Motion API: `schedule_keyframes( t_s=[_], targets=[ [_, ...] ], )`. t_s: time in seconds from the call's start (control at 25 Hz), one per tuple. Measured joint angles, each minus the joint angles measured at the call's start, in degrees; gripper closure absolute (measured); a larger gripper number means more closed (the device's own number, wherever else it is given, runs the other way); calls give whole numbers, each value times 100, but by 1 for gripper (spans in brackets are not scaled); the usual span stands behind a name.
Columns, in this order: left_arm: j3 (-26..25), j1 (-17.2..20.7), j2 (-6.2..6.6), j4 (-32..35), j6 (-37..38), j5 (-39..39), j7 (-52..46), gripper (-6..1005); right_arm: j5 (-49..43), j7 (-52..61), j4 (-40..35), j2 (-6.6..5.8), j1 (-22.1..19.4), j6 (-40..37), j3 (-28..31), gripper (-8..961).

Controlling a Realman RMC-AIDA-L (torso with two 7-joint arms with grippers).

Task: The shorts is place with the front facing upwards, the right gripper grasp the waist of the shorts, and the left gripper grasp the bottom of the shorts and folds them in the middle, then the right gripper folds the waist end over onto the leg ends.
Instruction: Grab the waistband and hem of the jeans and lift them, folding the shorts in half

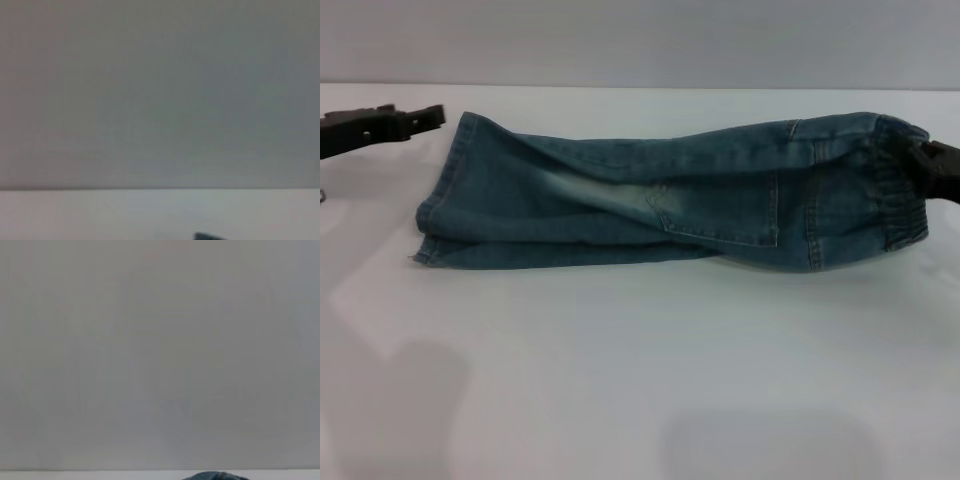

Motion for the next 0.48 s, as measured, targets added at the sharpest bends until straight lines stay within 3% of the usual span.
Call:
schedule_keyframes(
  t_s=[0.2, 0.48],
  targets=[
    [0, 58, -28, -2, 434, -377, 235, 187, -56, 490, -14, -59, 149, 279, -1, 939],
    [0, 79, -52, 9, 633, -422, 323, 188, -109, 1038, -79, -166, 233, 628, -21, 922]
  ],
)
